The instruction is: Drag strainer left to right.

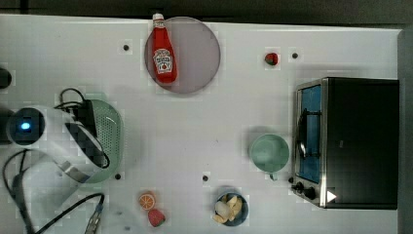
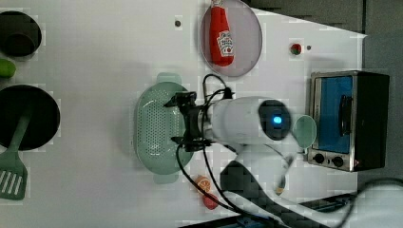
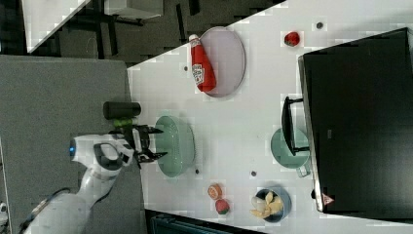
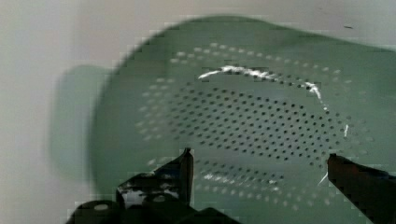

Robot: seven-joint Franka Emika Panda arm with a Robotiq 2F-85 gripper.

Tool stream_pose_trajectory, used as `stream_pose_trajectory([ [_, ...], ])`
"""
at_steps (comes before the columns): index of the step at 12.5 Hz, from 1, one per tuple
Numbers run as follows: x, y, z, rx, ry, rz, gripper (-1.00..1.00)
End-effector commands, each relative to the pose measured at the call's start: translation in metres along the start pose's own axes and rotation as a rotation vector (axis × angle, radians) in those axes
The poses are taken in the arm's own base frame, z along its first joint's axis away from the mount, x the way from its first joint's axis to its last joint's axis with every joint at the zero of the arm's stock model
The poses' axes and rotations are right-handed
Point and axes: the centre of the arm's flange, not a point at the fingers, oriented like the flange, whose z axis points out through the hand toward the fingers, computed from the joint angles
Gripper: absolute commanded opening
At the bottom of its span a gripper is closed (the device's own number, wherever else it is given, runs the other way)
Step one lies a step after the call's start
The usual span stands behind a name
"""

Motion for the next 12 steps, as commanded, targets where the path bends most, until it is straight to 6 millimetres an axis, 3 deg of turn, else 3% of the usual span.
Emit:
stream_pose_trajectory([
  [1,0.013,0.005,0.028,-0.027,0.014,0.089,1.0],
  [7,0.056,0.001,0.057,-0.046,0.075,0.116,1.0],
  [12,0.087,-0.005,0.054,-0.026,0.094,0.157,1.0],
])
